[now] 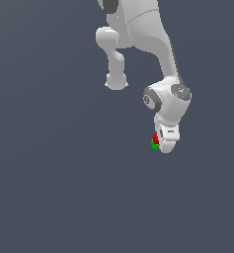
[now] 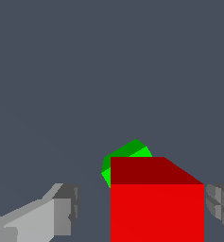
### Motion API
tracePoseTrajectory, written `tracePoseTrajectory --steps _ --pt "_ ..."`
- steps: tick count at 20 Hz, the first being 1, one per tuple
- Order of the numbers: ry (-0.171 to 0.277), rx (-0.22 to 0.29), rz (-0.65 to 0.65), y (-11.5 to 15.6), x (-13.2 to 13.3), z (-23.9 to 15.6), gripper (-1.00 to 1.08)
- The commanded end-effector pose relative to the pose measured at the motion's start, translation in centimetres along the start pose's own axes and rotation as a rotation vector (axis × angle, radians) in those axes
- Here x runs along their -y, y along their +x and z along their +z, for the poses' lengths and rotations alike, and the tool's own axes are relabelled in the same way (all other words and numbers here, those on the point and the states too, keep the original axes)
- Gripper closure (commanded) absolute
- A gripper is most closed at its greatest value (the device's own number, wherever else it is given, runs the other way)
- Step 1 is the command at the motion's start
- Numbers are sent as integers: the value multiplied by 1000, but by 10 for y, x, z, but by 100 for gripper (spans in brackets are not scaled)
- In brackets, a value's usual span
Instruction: Stack the red cube on top of the green cube.
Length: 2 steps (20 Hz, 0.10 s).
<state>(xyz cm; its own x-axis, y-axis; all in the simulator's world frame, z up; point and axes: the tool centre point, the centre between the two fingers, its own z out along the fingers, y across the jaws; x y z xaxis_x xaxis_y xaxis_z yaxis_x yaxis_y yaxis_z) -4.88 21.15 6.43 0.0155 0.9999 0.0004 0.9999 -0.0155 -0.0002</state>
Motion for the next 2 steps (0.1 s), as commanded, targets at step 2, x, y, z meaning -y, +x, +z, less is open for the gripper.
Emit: tracePoseTrajectory --steps 2 --pt "0 0 0 0 0 0 -92"
